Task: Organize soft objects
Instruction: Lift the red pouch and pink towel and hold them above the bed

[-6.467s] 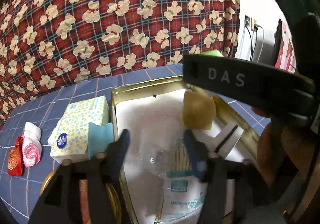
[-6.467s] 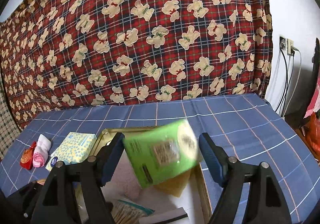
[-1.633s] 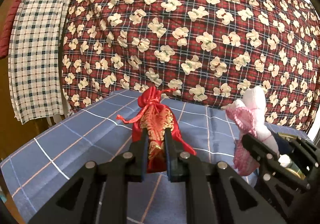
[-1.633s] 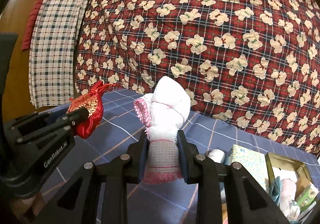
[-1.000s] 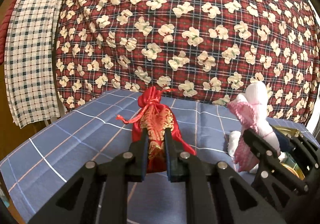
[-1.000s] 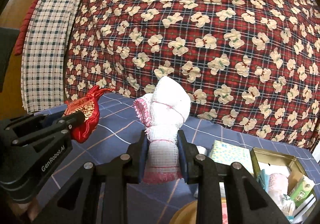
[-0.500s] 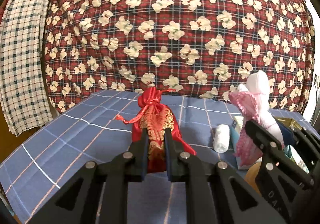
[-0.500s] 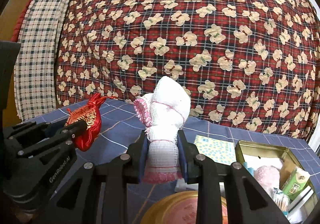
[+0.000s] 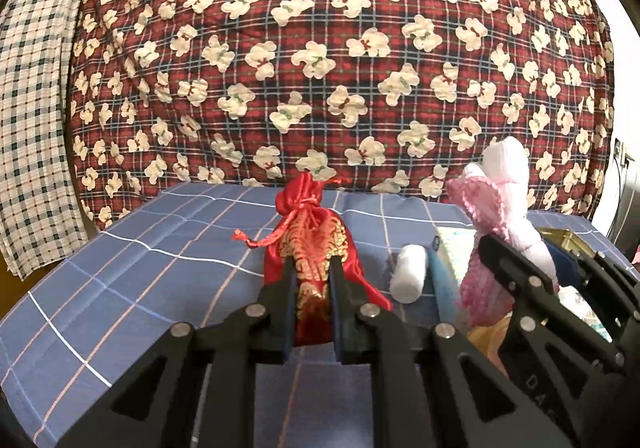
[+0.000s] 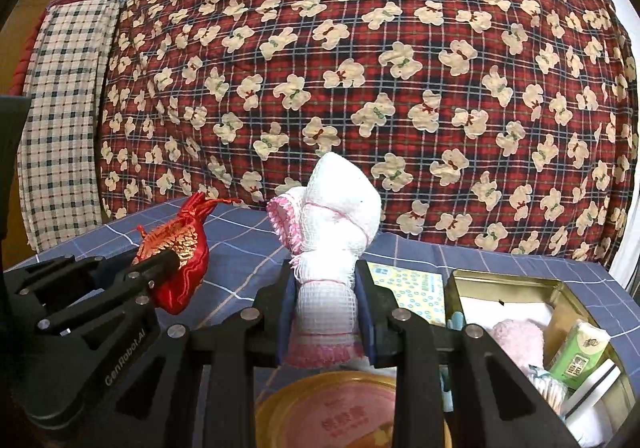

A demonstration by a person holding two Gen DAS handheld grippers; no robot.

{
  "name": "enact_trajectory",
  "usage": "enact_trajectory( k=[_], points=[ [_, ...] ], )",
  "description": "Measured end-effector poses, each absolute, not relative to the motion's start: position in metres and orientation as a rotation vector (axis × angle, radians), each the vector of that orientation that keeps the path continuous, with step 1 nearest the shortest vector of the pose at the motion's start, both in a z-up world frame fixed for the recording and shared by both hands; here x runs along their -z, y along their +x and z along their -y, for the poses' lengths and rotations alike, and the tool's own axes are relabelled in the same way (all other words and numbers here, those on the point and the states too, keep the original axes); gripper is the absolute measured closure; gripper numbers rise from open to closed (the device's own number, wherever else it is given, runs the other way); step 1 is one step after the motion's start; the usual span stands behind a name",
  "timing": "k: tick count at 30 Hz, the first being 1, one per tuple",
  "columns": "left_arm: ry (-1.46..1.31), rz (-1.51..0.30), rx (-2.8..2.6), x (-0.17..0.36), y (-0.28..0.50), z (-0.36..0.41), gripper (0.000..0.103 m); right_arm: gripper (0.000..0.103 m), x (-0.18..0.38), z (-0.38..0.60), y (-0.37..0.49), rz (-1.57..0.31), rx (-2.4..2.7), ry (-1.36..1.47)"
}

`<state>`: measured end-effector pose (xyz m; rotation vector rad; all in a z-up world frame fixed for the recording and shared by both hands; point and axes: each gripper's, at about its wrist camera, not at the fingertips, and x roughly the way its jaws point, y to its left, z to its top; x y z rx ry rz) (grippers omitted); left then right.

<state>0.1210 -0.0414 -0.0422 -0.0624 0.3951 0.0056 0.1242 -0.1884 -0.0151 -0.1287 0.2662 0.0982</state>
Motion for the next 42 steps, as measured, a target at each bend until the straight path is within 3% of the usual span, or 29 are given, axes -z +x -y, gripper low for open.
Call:
enact_trajectory(
  k=[42],
  points=[
    [-0.008, -0.399, 0.094, 0.04, 0.122, 0.088, 0.091, 0.072, 0.013, 0.232, 0.117, -0.26, -0.007, -0.048]
  ],
)
